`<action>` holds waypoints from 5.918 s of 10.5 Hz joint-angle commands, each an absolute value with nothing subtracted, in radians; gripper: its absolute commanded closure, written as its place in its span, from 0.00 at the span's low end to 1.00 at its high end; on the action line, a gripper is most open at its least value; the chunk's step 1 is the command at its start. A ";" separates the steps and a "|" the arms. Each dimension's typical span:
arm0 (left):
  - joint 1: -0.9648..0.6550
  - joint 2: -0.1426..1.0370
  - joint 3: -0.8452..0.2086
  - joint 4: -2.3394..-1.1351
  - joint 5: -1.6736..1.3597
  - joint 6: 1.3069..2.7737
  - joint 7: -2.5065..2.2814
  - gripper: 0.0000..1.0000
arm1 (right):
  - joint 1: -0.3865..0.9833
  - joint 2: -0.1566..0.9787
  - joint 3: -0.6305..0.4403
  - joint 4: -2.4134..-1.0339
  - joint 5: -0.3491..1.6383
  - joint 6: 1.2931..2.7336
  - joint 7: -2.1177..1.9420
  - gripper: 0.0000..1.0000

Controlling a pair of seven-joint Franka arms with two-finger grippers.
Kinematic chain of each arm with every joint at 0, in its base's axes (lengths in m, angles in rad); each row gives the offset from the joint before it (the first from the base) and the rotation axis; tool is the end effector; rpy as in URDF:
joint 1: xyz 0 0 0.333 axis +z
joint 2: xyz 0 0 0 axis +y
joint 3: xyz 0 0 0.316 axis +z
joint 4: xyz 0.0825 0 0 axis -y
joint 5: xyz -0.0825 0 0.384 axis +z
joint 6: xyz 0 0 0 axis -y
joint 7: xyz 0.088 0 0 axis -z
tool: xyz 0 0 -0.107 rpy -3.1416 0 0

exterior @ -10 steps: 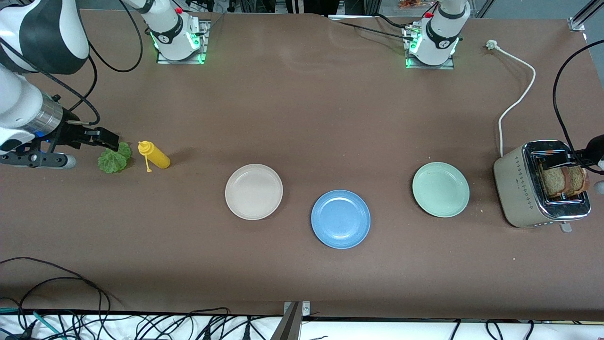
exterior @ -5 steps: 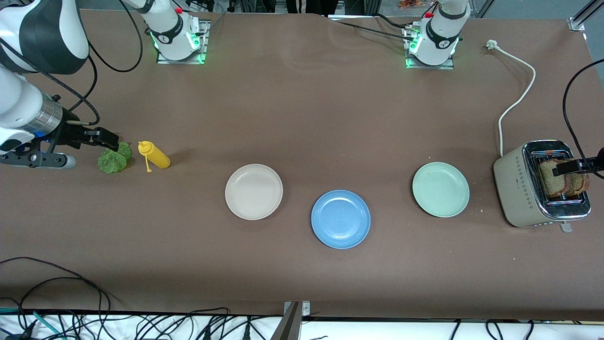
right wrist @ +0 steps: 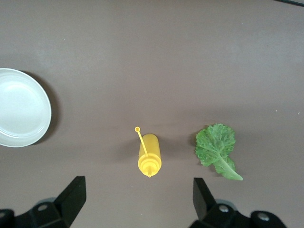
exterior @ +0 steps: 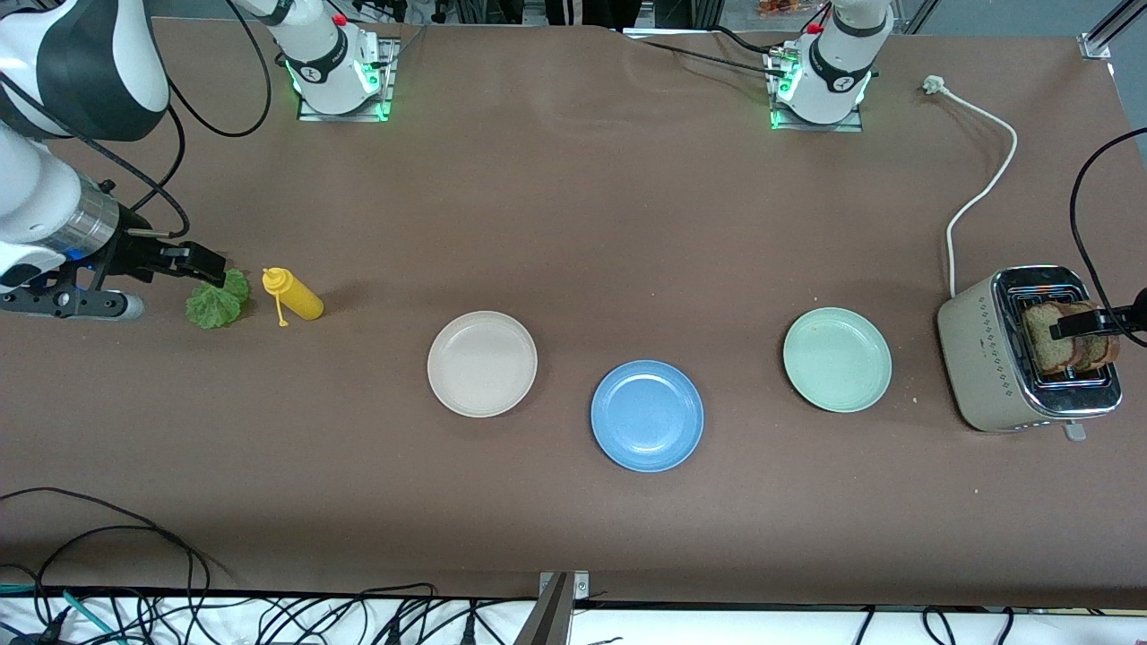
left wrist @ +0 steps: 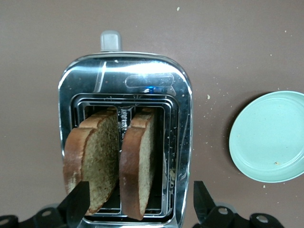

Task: Make sandwich in blue plate with both arms
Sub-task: 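Lower the left gripper onto the outer toast slice in the toaster, then grasp the toast slice with the left gripper and lift it out, then carry the toast with the left gripper over the blue plate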

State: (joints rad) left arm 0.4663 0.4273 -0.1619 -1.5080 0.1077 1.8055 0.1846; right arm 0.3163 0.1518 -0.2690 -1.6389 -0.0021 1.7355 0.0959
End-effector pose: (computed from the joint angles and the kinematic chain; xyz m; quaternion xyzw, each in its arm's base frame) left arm 0.6293 0.2227 0.4121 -0.9967 -0.0491 0.0643 0.0022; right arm 0.6019 0.0377 0.5211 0.9992 -0.0231 -0.0233 0.0229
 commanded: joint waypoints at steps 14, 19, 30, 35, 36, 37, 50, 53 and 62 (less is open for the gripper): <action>0.471 0.514 -0.166 -1.471 0.143 1.835 0.195 0.32 | 0.311 0.163 -0.268 -1.612 0.015 1.717 0.103 0.00; 0.468 0.511 -0.167 -1.470 0.152 1.833 0.201 0.99 | 0.311 0.161 -0.268 -1.612 0.015 1.717 0.103 0.00; 0.460 0.388 -0.227 -1.297 0.146 1.545 0.199 1.00 | 0.311 0.163 -0.268 -1.612 0.015 1.717 0.104 0.00; 0.413 0.399 -0.341 -1.218 0.150 1.488 0.201 1.00 | 0.310 0.163 -0.270 -1.612 0.015 1.718 0.098 0.00; 0.388 0.405 -0.339 -1.218 0.150 1.489 0.193 1.00 | 0.310 0.163 -0.270 -1.612 0.015 1.718 0.097 0.00; 0.353 0.416 -0.337 -1.218 0.150 1.491 0.189 1.00 | 0.310 0.163 -0.270 -1.612 0.015 1.717 0.097 0.00; -0.100 0.655 -0.327 -1.244 -0.030 1.833 -0.161 1.00 | 0.310 0.164 -0.272 -1.612 0.015 1.717 0.092 0.00; -0.166 0.710 -0.275 -1.232 -0.216 1.987 -0.181 1.00 | 0.310 0.164 -0.272 -1.612 0.015 1.717 0.091 0.00; -0.235 0.874 -0.275 -1.189 -0.298 2.215 -0.290 1.00 | 0.310 0.164 -0.272 -1.612 0.015 1.717 0.091 0.00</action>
